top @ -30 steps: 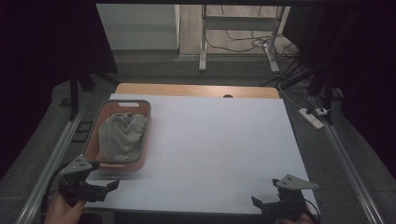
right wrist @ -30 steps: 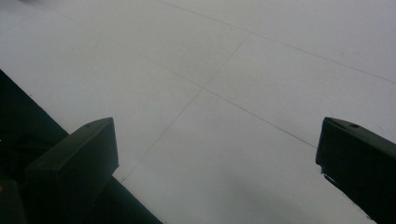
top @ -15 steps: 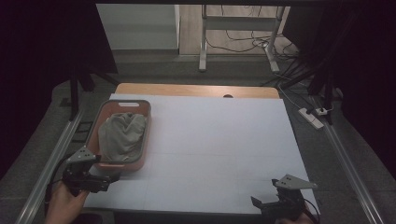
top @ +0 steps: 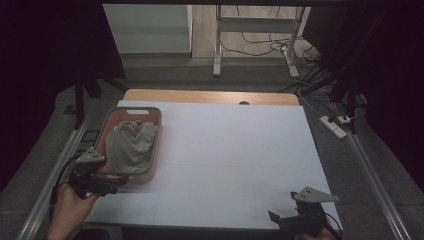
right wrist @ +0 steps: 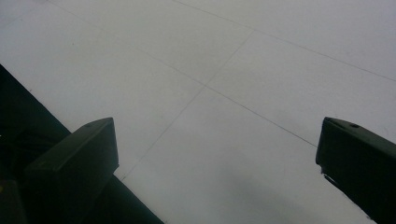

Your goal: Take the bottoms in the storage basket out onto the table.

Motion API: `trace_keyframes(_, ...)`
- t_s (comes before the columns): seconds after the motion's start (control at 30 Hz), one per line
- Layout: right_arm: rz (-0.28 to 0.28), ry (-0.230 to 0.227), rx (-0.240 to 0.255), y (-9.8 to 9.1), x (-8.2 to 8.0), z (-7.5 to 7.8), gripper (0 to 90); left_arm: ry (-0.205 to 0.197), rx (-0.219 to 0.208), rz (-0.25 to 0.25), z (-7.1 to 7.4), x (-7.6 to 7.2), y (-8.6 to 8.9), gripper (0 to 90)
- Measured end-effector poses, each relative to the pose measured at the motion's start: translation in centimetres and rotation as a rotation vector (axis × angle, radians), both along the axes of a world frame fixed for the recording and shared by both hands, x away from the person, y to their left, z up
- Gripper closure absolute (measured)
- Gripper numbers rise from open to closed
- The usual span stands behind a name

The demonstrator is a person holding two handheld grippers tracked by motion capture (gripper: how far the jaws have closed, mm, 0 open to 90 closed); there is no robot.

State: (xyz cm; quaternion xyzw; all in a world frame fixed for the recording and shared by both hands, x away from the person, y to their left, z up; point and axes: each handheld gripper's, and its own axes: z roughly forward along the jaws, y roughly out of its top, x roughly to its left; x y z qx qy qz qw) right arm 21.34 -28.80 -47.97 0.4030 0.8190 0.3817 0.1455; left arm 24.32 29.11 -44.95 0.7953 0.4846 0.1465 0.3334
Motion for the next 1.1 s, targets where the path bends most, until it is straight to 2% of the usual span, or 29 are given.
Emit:
trace_keyframes(0.1,0.0,0.0,-0.001,0.0,0.0,0.0,0.0,0.006,-0.004,-0.005,0.0,0.4,0.0,0.1)
trace_keyframes(0.33,0.004,0.004,-0.001,0.0,0.0,0.0,0.0,0.018,0.017,-0.005,0.2,2.0,0.1,0.1)
trace_keyframes(0.5,0.005,0.006,-0.002,0.0,0.0,0.0,0.0,0.022,0.029,0.013,0.7,3.7,0.3,0.2)
trace_keyframes(0.57,0.006,0.006,-0.002,0.0,0.0,0.0,0.0,0.022,0.029,0.015,0.7,3.9,0.3,0.1)
trace_keyframes(0.7,0.007,0.006,-0.002,0.1,0.0,0.0,0.0,0.038,0.036,0.028,0.5,5.3,0.2,0.1)
trace_keyframes(1.03,0.013,0.008,-0.009,0.1,0.0,0.0,0.0,0.064,0.035,0.03,0.2,6.8,0.4,0.1)
trace_keyframes(1.1,0.013,0.009,-0.009,0.1,0.0,0.0,0.0,0.075,0.045,0.033,0.1,7.2,0.5,0.1)
